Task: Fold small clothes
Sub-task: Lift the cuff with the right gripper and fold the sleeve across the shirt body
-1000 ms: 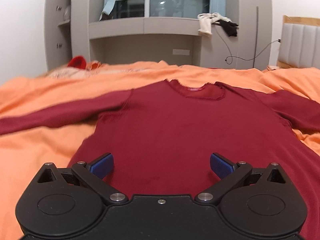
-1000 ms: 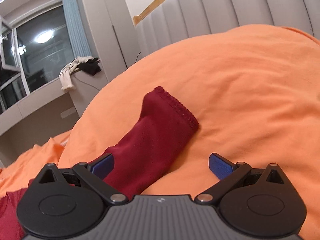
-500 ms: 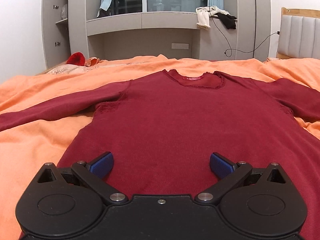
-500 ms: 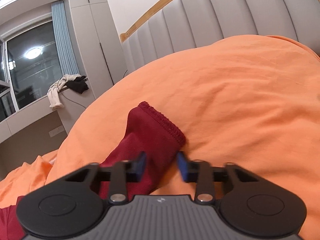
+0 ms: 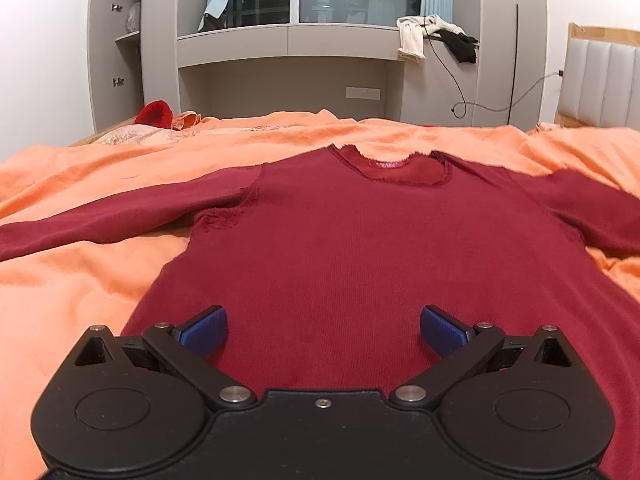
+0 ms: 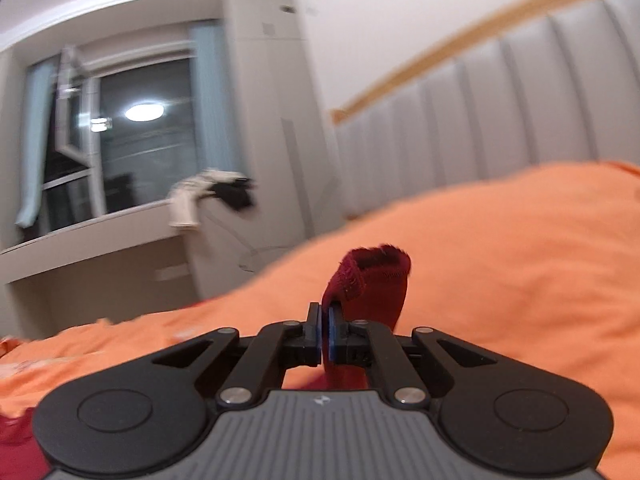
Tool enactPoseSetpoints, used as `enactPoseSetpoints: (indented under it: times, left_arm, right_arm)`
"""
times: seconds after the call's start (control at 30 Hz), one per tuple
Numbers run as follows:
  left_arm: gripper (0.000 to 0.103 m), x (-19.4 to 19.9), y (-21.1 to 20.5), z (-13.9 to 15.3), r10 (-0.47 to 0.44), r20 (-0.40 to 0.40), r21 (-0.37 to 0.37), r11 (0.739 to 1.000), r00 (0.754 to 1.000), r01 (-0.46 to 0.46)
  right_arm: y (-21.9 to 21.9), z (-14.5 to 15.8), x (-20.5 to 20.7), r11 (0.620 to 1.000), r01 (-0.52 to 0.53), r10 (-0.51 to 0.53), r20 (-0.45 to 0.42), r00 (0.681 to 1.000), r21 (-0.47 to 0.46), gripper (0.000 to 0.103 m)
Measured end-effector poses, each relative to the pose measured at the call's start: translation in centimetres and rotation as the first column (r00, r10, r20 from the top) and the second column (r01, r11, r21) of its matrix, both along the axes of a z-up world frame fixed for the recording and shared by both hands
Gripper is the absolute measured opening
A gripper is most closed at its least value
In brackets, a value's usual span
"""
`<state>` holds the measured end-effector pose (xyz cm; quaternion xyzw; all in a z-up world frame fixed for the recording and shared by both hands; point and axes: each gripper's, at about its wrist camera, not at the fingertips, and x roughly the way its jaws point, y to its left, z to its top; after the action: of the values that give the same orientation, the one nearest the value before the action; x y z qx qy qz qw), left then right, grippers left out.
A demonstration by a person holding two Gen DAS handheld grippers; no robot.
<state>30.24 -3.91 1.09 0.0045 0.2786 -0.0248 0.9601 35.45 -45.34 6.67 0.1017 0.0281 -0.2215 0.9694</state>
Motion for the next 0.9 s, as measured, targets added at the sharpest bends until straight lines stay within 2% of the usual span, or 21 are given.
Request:
enactPoseSetpoints:
  times: [0.17,0.23,0.33,0.47,0.67,0.77,0.9]
  left_arm:
    - [0.102,-0.3,1.1,1.4,0.026,0.035,-0.009,1.000,0.999,-0.026]
    - [0.102,-0.3,1.7,1.9,0.060,0.037,0.000,0.998,0.998,-0.060]
    - [0.102,-0.1,2.7,2.5,0.124,0.002,0.017,0.992,0.992,-0.124]
    - [0.102,0.5,5.2,2.9,0.217,-0.057,-0.042,0.975,0.975,-0.219]
    - [0.102,0.2,8.6,4.1,0.293,-0.057,-0.145,0.944,0.955,-0.298]
    - [0.102,0.0,9.7,4.4,0.317,-0.054,-0.170,0.932,0.947,-0.322]
    - [0.102,0.1,10.5,4.5,0.334,-0.048,-0.193,0.922,0.941,-0.337]
  right_arm:
    - [7.7,3.4,1.9,0.976,-0.162,0.163,-0.002,0.987,-0.149,0.003]
    - [10.9,4.5,2.6,0.956,-0.219,0.223,-0.005,0.975,-0.197,0.003]
    - [15.3,5.4,3.6,0.912,-0.321,0.325,-0.030,0.945,-0.254,0.003]
    - [21.0,5.3,4.4,0.839,-0.473,0.467,-0.089,0.880,-0.268,0.003]
    - [27.3,2.7,4.8,0.739,-0.644,0.610,-0.209,0.764,-0.198,0.003]
    - [30.7,0.3,5.2,0.667,-0.716,0.644,-0.324,0.693,-0.207,0.003]
    - [34.6,-2.5,4.7,0.554,-0.783,0.635,-0.466,0.617,-0.281,0.003]
